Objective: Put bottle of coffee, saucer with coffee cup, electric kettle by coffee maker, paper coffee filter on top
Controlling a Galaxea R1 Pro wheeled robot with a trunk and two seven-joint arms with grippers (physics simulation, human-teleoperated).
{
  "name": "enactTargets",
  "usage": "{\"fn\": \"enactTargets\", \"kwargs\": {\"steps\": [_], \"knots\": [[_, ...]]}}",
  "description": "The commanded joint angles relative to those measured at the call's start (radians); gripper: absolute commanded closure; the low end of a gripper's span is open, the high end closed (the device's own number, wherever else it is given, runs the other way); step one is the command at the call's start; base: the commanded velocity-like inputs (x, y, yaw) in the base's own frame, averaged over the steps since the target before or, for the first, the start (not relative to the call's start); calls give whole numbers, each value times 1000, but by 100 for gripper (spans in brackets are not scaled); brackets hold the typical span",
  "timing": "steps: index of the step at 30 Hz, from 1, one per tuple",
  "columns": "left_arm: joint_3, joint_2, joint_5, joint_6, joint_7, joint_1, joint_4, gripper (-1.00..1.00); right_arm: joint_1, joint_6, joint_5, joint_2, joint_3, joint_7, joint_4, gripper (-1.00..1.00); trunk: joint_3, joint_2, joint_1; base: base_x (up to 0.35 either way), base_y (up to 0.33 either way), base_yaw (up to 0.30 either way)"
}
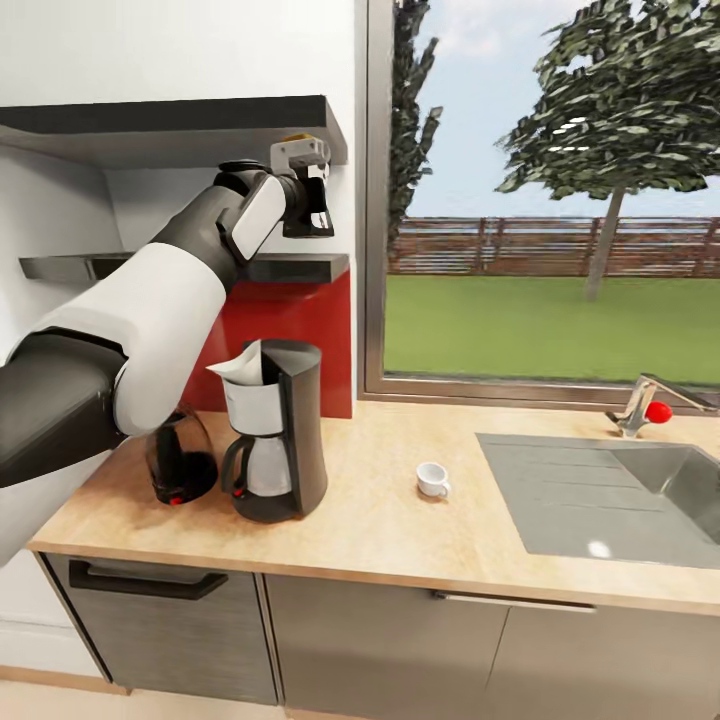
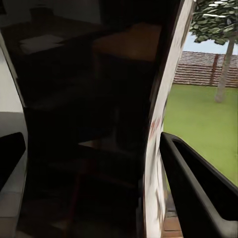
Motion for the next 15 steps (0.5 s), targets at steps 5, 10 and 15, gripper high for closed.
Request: {"fn": "enactTargets", "kwargs": {"steps": [5, 10, 15], "knots": [[-5, 0, 9, 3, 9, 0, -1, 100, 1, -1, -9, 0, 6, 1, -1, -100, 0, 0, 1, 144, -134, 0], [-5, 0, 9, 3, 9, -1, -1, 100, 1, -1, -9, 0, 6, 1, -1, -100, 0, 0, 1, 215, -187, 0], [-5, 0, 9, 3, 9, -1, -1, 100, 1, -1, -9, 0, 6, 1, -1, -100, 0, 0, 1, 233, -201, 0]]}}
